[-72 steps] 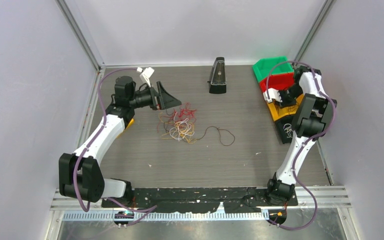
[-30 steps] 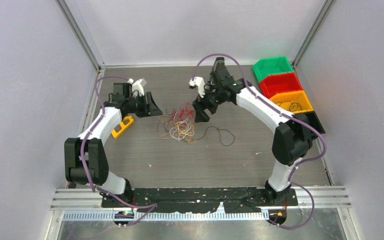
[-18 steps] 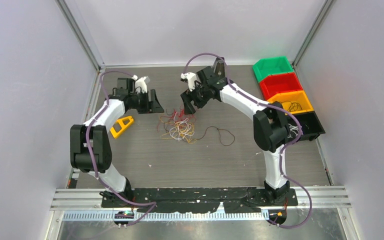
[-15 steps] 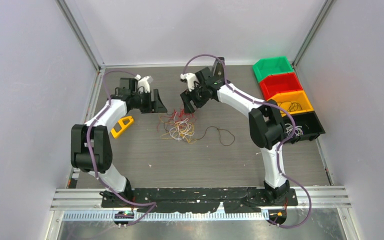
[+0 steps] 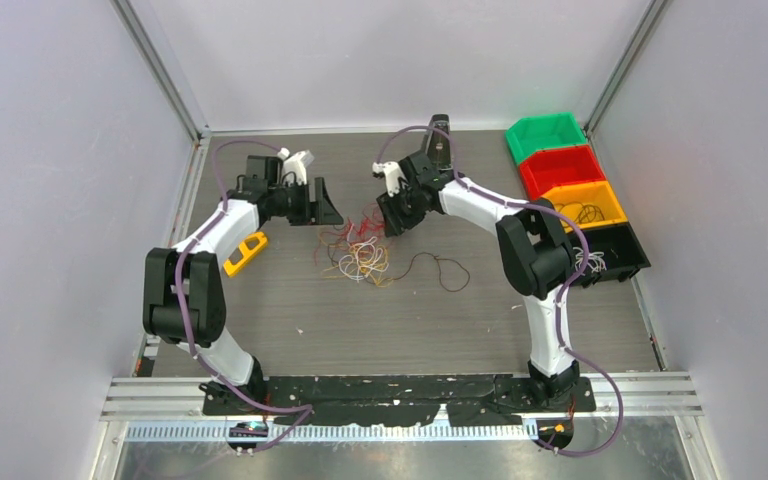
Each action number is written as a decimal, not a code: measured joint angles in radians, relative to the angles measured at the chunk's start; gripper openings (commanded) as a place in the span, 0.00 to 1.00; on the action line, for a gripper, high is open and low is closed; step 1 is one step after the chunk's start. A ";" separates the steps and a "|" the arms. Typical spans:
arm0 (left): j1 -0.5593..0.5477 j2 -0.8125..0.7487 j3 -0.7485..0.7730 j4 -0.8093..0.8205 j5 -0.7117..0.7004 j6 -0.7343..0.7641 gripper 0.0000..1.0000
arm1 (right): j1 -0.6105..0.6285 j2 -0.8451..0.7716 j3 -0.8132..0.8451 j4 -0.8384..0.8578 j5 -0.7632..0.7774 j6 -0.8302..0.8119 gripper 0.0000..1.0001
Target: Untangle the cables
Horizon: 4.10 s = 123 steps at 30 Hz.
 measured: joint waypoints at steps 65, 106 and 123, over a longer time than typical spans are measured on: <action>-0.064 0.041 -0.233 0.139 -0.113 -0.183 0.80 | -0.227 -0.554 0.538 0.538 -0.199 0.657 0.06; -0.144 0.130 -0.112 0.228 -0.014 -0.105 0.40 | -0.080 -0.165 -0.085 -0.032 -0.325 -0.394 0.40; -0.150 0.138 -0.107 0.222 -0.027 -0.105 0.41 | -0.069 -0.153 -0.043 -0.057 -0.259 -0.413 0.99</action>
